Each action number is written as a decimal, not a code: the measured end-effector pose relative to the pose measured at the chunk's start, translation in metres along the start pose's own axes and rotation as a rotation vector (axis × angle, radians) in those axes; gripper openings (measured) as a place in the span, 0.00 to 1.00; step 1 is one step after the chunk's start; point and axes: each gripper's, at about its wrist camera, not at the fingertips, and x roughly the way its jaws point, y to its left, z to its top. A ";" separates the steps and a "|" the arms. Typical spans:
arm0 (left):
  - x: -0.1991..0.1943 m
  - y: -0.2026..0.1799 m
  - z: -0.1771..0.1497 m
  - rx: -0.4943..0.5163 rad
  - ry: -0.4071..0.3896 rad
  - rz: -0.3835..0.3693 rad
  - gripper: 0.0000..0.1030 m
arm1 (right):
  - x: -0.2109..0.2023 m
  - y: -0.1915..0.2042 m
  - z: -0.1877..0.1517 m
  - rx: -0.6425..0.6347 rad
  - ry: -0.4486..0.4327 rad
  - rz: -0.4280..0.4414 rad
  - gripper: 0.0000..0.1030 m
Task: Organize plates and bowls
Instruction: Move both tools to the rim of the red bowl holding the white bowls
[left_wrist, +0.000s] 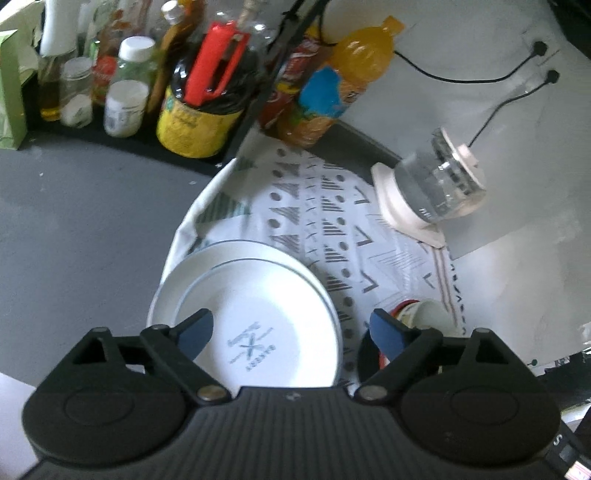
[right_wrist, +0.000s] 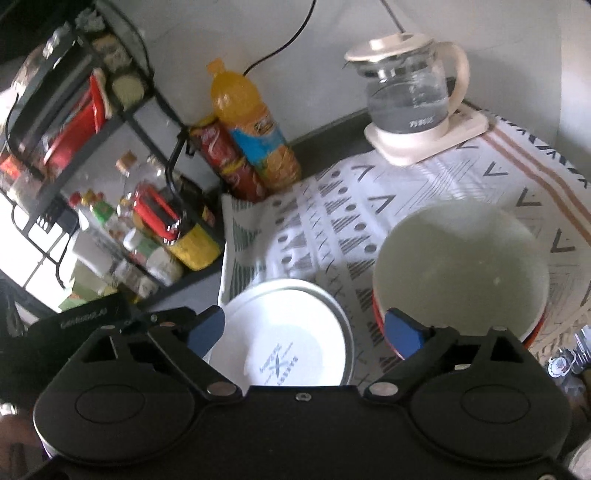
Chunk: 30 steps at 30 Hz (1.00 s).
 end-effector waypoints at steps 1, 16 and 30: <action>0.000 -0.003 0.000 0.006 0.001 -0.003 0.88 | -0.002 -0.002 0.001 0.005 -0.008 -0.006 0.95; 0.020 -0.048 -0.006 0.060 0.043 -0.049 0.88 | -0.019 -0.055 0.022 0.074 -0.055 -0.091 1.00; 0.068 -0.082 -0.018 0.080 0.116 -0.063 0.88 | -0.018 -0.116 0.029 0.130 -0.055 -0.211 1.00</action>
